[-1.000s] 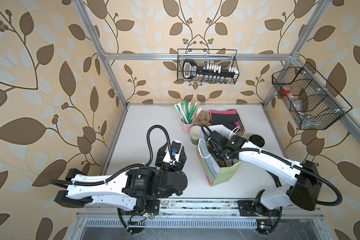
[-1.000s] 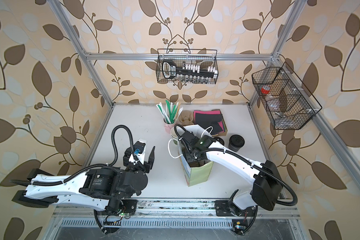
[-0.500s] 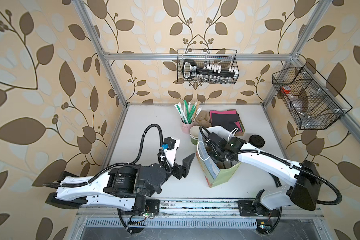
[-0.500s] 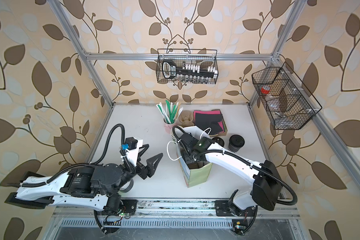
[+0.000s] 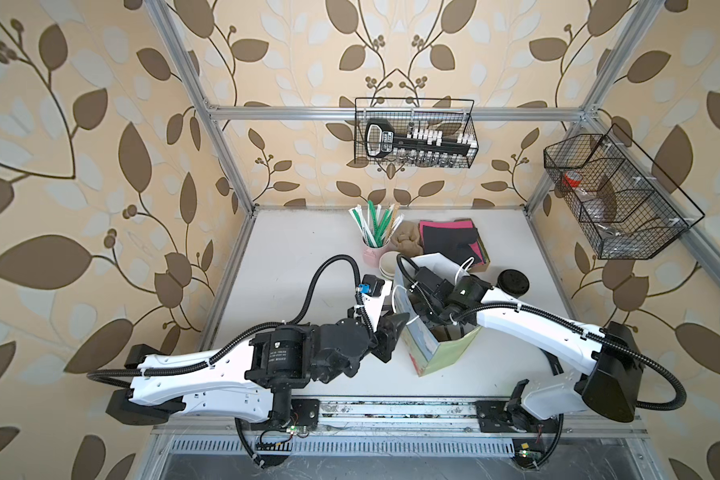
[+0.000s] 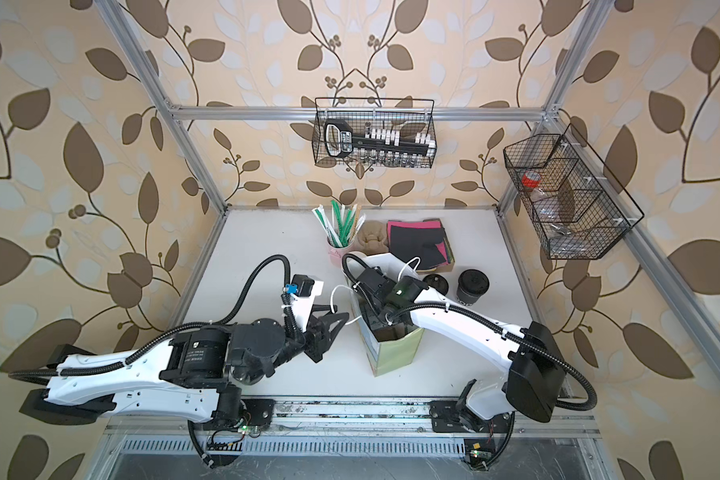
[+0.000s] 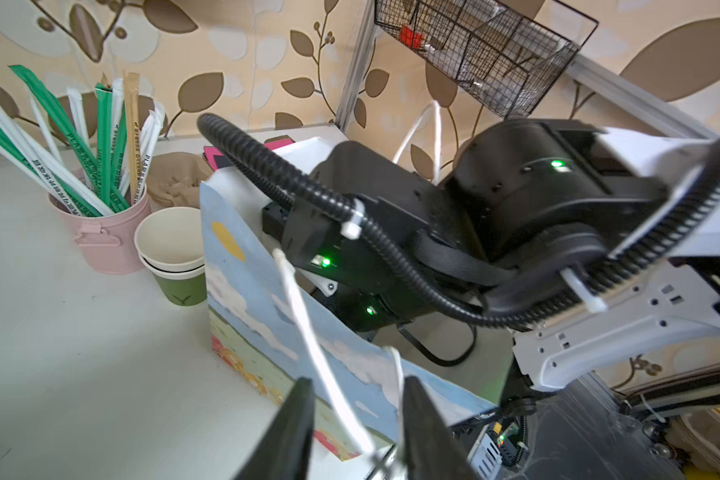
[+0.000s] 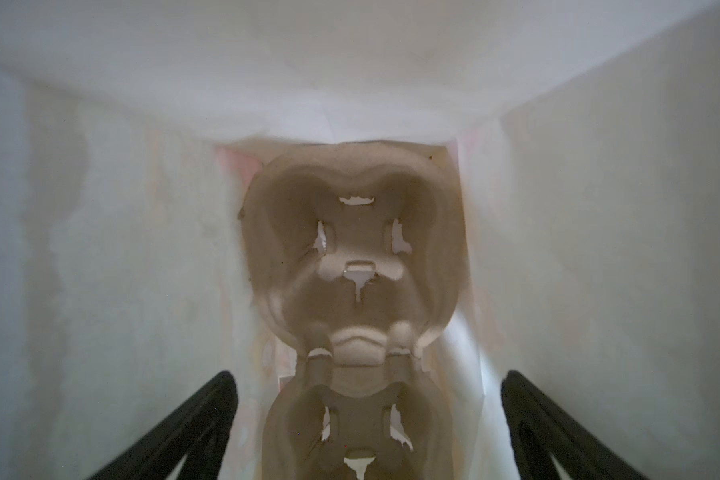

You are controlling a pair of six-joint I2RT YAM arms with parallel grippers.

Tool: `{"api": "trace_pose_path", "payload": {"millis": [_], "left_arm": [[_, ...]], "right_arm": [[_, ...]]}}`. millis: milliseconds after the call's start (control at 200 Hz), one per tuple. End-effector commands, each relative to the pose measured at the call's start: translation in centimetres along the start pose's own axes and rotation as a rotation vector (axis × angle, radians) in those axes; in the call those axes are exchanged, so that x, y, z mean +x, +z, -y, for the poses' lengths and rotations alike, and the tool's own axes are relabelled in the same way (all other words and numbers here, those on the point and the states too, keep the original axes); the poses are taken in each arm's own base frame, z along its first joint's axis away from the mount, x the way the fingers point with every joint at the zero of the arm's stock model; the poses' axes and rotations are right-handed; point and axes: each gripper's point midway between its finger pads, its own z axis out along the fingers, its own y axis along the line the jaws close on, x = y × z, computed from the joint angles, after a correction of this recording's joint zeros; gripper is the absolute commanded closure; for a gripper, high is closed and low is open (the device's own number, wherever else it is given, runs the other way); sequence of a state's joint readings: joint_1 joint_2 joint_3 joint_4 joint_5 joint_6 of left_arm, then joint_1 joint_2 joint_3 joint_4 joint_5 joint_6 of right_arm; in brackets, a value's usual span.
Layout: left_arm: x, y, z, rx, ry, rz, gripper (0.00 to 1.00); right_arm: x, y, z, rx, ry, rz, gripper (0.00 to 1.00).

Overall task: Pack the takeout coffee
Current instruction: 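Lift the right gripper out of the bag while left grips the bag handle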

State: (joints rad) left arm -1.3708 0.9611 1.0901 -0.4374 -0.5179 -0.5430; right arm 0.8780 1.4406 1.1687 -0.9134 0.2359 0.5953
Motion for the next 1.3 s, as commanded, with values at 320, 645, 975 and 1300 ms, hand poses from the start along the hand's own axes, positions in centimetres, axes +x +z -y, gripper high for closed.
{"api": "trace_pose_path", "payload": {"millis": [320, 645, 975, 1300], "left_arm": [[3.0, 3.4, -1.3, -0.025, -0.087, -0.119, 1.00], [2.8, 3.7, -2.0, -0.063, -0.068, -0.106, 1.00], [3.2, 4.2, -2.8, -0.092, -0.047, -0.110, 1.00], [2.7, 4.2, -4.0, -0.120, -0.032, -0.092, 1.00]], "right_arm": [[-1.3, -2.7, -0.9, -0.026, 0.001, 0.064, 0.00], [-3.3, -6.7, -0.8, -0.049, 0.007, 0.138, 0.00], [-4.1, -9.7, 0.2, -0.043, 0.008, 0.188, 0.00], [-5.8, -15.0, 1.3, -0.078, 0.025, 0.301, 0.00]]}}
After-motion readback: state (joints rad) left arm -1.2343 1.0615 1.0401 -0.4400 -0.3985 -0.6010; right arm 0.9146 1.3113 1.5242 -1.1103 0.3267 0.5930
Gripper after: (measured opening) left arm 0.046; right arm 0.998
